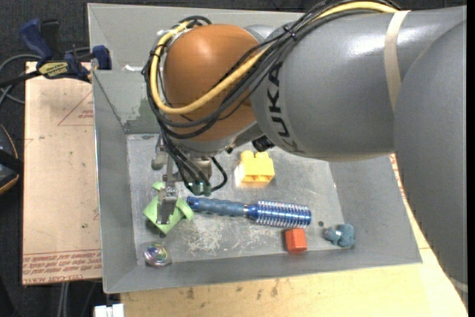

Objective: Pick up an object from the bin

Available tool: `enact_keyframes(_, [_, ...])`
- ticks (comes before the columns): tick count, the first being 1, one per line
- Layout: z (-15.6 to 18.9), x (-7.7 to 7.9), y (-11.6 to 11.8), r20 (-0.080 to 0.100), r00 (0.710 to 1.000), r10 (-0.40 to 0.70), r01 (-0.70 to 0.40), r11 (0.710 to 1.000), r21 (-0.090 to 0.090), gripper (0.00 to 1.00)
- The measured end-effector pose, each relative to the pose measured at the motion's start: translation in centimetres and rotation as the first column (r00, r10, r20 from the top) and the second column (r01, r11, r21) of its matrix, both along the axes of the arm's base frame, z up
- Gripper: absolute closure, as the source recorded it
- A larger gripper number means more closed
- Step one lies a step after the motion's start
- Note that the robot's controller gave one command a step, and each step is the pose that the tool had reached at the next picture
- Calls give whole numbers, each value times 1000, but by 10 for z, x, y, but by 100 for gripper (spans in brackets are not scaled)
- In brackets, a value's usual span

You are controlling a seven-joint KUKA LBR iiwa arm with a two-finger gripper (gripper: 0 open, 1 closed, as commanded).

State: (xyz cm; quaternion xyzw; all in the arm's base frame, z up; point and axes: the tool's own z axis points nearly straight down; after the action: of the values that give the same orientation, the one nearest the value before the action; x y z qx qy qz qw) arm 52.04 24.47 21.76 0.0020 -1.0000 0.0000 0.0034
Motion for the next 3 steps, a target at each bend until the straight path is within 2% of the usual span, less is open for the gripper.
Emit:
enact_keyframes(1, [-143, -1, -46, 13, 957, -289, 288, 957, 9, 0])
enact_keyframes(2, [-117, 4, -45, 8, 917, -400, 400, 917, 3, 0])
enact_keyframes(3, [-118, 3, -50, 6, 785, -620, 620, 785, 1, 0])
